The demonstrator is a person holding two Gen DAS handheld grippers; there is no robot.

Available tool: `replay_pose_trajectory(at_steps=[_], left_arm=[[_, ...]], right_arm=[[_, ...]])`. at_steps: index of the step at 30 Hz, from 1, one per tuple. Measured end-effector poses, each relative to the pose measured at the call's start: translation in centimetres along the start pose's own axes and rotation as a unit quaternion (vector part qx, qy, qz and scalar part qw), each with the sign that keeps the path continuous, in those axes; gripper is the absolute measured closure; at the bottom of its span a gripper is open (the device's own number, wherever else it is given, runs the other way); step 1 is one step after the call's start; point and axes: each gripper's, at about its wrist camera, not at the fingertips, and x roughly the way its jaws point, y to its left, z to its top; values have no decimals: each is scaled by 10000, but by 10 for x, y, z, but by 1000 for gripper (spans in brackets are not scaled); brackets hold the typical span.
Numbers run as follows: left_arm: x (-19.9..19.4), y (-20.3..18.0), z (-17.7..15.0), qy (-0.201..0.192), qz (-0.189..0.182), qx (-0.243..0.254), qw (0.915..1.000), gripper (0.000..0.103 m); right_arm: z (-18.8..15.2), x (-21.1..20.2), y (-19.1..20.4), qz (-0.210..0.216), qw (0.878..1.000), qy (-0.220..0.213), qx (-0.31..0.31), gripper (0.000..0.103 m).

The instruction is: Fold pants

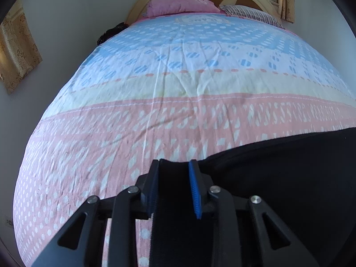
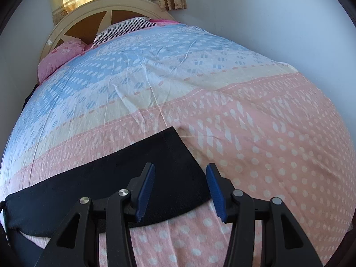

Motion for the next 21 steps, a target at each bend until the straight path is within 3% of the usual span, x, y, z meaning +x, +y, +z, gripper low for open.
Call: replay_pose_trajectory(at_steps=[8,11,17,18,19,21], left_arm=[[2,-4,4,6,193,59,9998,68],[3,-2,5,71,122,73,9999,68],[5,1,8,196,-69,79,9998,71],[4,-1,8,170,-80,174,9997,79],[3,-4,7,179,-63,256,9995,86],[1,-9,7,118,-18,351,9993,89]], right_arm=[[27,39,-1,73,9991,407,-129,52],[36,55,2,208,9982,565,-67,46],[43,84,13,363,9964,753,-139,45],[42,84,16,401,9963,737,-157,50],[41,84,18,470,9960,742,-163,70],[39,81,22,413,9964,695,-254,83]])
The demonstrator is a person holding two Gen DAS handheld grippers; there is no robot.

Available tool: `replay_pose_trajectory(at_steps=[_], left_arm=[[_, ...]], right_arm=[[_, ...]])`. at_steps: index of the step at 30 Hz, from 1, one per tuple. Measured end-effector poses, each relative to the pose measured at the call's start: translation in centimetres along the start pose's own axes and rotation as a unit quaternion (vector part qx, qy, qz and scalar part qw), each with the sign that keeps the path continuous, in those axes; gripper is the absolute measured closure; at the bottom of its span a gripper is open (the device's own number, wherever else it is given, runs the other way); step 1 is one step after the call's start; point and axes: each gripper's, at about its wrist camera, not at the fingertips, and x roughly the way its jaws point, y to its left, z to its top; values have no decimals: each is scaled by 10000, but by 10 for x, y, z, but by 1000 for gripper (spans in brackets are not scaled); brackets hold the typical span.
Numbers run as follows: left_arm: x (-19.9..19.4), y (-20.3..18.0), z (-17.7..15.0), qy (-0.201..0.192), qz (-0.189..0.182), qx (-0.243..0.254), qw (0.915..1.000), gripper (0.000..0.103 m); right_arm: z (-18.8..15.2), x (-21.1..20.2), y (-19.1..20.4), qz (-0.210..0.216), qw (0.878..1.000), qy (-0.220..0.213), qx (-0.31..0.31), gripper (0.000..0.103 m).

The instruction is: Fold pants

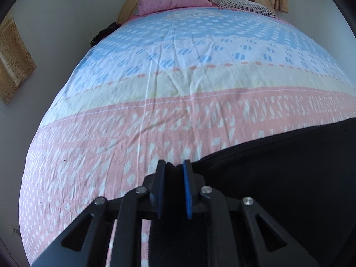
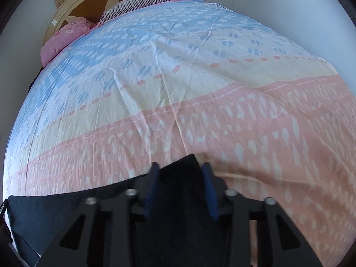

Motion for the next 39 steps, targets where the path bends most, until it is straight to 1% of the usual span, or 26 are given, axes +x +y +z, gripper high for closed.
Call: replay_pose_trajectory(at_steps=[1,2,5,7,11,15,18,21,25,28,30,33,35,36,39], left_arm=[[-2,-1,0,-61,49,6,10000,90],[-4,-1,0,-117,52,-30,9999,90],[-13,0,-2,-315,87,-50,9995,91],[-23,6,-2,-462,-18,-198,9987,91],[-53,22,-6,-906,-362,-511,9939,91],[-89,36,-19,-1438,-812,-694,9838,91],[-109,47,-32,-1654,-1091,-871,9763,91],[-124,54,-45,-1813,-1243,-938,9710,91],[-140,59,-70,-1986,-1450,-1016,9640,91],[-149,62,-92,-2153,-1602,-1027,9578,91],[-149,64,-108,-2165,-1677,-1084,9557,91],[-142,63,-134,-2048,-1675,-1070,9584,91],[-135,61,-148,-1923,-1688,-1025,9613,91],[-132,57,-155,-1863,-1657,-944,9638,91],[-122,43,-169,-1707,-1372,-579,9740,91]], right_arm=[[-1,-2,1,-1,10000,-25,-39,89],[-3,-6,1,21,10000,-79,-57,92],[-8,-28,2,76,9993,-351,-88,94],[-12,-51,4,172,9978,-632,-129,94],[-29,-99,-4,476,9922,-1149,-92,95],[-57,-140,-17,686,9860,-1517,-85,95],[-83,-167,-29,835,9809,-1758,-61,96],[-112,-185,-40,916,9771,-1919,10,96],[-150,-201,-55,966,9747,-2013,93,96],[-177,-206,-67,1043,9747,-1974,122,96],[-193,-203,-74,1002,9771,-1871,122,96],[-212,-193,-88,904,9818,-1658,220,96],[-219,-185,-95,819,9850,-1496,279,103],[-222,-180,-98,745,9868,-1413,273,103],[-232,-178,-110,653,9882,-1339,360,103]])
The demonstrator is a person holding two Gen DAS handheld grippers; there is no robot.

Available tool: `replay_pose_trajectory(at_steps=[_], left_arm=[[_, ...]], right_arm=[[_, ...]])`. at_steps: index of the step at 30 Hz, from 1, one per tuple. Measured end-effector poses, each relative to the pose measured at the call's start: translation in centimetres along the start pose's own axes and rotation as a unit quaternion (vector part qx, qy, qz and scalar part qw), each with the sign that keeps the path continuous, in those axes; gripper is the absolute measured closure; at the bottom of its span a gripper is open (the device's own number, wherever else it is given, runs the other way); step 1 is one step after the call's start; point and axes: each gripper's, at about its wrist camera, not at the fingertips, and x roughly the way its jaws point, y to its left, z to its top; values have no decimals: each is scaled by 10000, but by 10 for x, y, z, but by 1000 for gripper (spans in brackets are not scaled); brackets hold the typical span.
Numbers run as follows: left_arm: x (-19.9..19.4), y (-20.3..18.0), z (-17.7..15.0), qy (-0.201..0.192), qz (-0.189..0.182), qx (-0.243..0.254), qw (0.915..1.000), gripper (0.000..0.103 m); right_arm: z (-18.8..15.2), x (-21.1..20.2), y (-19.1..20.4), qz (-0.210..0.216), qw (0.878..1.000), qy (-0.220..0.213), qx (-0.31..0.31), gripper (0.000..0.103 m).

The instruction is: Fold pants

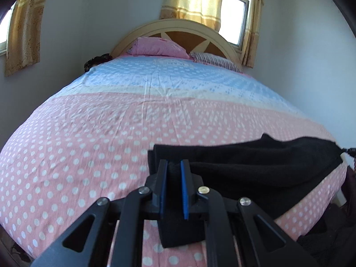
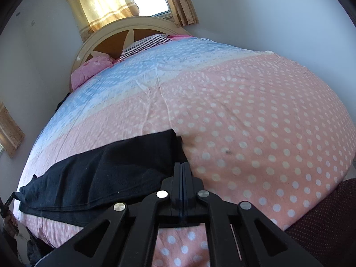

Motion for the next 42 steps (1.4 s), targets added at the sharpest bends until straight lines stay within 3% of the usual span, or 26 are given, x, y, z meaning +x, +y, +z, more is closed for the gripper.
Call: replay_pose_trajectory(at_steps=[3,5,6,7,9,12,16,23,30,36,39,42], left_arm=[[2,-1,-9,38,71,133,9999,91],[2,-1,-8,6,66,146,9999,91],[1,0,-8,-6,61,146,9999,91],[0,-1,-9,-20,62,153,9999,91],[0,-3,-10,-23,112,221,9997,91],[1,-4,-11,-42,174,280,9994,91],[-2,-7,-14,-89,249,342,9991,91],[0,-12,-20,-218,411,435,9980,90],[-2,-14,-20,-377,435,422,9974,90],[-5,-13,-19,-435,424,388,9974,90],[-7,-14,-18,-465,441,348,9973,90],[-11,-16,-15,-525,441,356,9970,90]], right_arm=[[0,-15,-8,-6,9996,-110,246,102],[3,-29,7,-186,9995,-250,24,96],[4,-35,22,-194,9991,-299,-216,81],[3,-41,39,-122,9985,-319,-432,57],[0,-47,79,128,9960,-308,-827,38],[-14,-40,157,308,9834,-259,-1769,38],[-46,-10,247,713,9581,133,-2770,38],[-103,39,344,1294,9183,643,-3686,41],[-136,57,382,1307,8857,821,-4379,53],[-141,65,385,1340,8803,905,-4460,54],[-141,59,388,1657,8728,1023,-4476,55],[-148,56,392,1472,8665,952,-4674,55]])
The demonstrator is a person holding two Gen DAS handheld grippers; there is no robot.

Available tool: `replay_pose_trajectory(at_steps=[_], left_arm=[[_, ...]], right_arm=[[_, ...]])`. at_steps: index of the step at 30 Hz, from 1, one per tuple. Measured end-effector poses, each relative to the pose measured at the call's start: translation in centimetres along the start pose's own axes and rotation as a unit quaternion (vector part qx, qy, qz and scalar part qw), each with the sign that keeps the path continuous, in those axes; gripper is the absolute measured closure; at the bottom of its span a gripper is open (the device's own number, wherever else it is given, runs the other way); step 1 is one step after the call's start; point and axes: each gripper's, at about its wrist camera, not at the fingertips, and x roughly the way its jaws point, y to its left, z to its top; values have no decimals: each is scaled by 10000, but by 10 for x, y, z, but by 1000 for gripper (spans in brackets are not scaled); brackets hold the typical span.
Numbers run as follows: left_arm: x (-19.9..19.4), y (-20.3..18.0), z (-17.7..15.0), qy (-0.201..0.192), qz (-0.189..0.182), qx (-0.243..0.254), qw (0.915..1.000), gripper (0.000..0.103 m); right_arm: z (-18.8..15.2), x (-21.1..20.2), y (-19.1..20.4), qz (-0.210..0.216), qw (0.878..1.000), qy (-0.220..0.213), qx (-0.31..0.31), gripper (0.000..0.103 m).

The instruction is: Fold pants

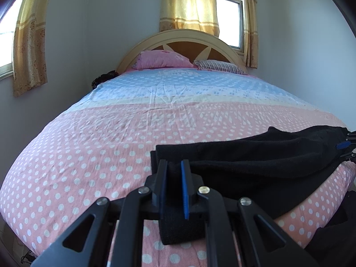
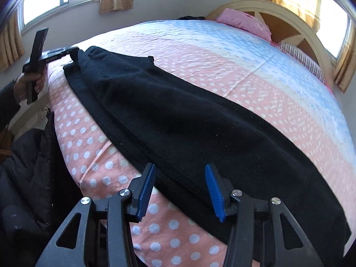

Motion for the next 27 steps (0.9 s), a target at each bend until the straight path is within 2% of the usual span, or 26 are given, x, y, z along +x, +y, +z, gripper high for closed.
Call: replay_pose_trajectory(at_steps=[2,3,4,5,7,9,15,19,21,24,27], left_arm=[[1,0,2,7,7,-20,10000,90],[2,0,2,15,14,-27,10000,90],[2,-1,1,27,20,-23,10000,90],[4,-2,1,64,26,-13,10000,90],[7,-3,0,158,45,17,9999,90],[6,-4,-1,128,32,64,9999,91],[-2,-2,-1,54,-140,123,9998,91],[-3,2,-12,136,-210,77,9997,91],[-5,3,-15,163,-237,52,9996,91],[-12,7,-16,213,-317,7,9993,85],[-26,14,-19,233,-179,182,9994,76]], right_arm=[[1,8,2,-157,9998,52,-68,56],[2,11,2,-90,9999,55,-9,61],[3,11,1,-11,10000,44,59,70],[5,12,1,-5,10000,32,82,73],[8,10,3,71,9999,17,103,89],[10,6,4,60,9999,-31,100,98],[9,-11,7,167,9998,31,94,100],[0,2,12,111,9995,293,59,100],[0,3,14,76,9996,278,35,100],[1,2,12,132,9994,318,18,100],[-1,0,12,204,9989,414,-63,99]])
